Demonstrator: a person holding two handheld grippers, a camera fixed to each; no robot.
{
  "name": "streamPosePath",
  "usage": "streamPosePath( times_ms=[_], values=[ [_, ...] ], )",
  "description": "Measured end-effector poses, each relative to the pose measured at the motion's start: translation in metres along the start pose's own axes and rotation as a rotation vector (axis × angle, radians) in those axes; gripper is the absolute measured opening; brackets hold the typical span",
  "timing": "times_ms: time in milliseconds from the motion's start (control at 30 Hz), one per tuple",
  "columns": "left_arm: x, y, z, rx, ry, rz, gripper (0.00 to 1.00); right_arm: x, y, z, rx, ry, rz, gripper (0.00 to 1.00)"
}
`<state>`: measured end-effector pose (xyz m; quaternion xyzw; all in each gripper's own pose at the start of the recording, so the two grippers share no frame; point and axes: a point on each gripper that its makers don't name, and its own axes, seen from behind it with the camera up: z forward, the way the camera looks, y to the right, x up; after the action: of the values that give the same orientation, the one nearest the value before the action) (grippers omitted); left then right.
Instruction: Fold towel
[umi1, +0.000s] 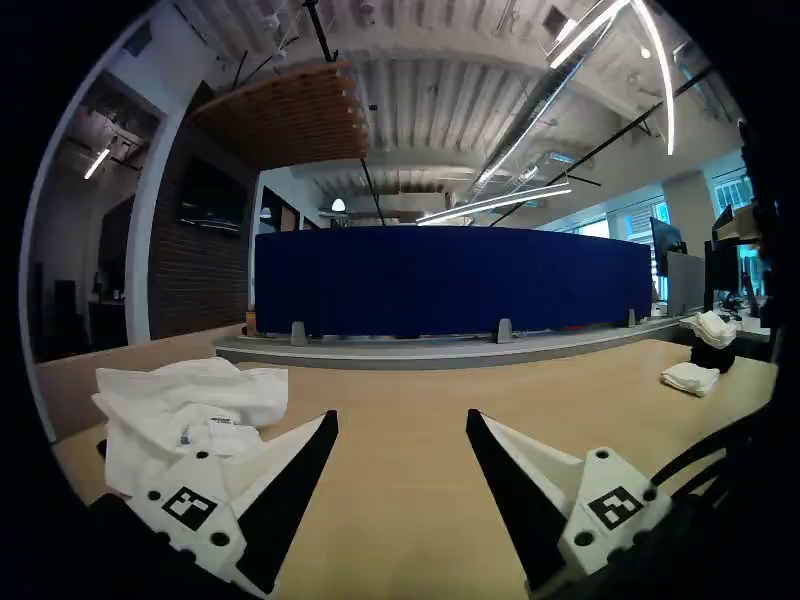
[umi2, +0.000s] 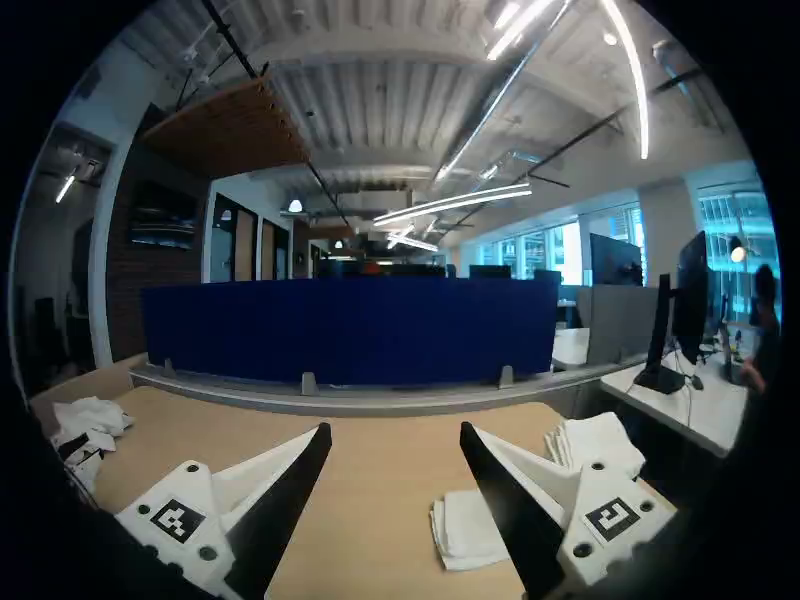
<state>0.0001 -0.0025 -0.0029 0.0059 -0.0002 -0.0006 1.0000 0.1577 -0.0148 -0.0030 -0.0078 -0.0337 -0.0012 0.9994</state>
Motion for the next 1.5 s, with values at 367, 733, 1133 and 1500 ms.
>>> streamPosePath(
  times_ms=[367,733,1133,1500],
  values=[
    [0.002,0.001,0.000,0.000,0.000,0.001,0.96,-0.020,0.007,-0.004,0.016,0.066,0.064,1.00],
    [0.002,0.000,-0.001,0.000,0.000,0.001,0.95,-0.078,0.025,0.002,0.025,0.059,0.091,1.00],
    [0.002,0.001,-0.001,0.000,0.000,0.000,0.95,-0.125,0.025,0.008,0.041,0.057,0.113,1.00],
    [0.002,0.001,0.000,0.000,0.000,0.000,0.95,-0.148,0.022,0.013,0.047,0.053,0.122,1.00]
  ],
)
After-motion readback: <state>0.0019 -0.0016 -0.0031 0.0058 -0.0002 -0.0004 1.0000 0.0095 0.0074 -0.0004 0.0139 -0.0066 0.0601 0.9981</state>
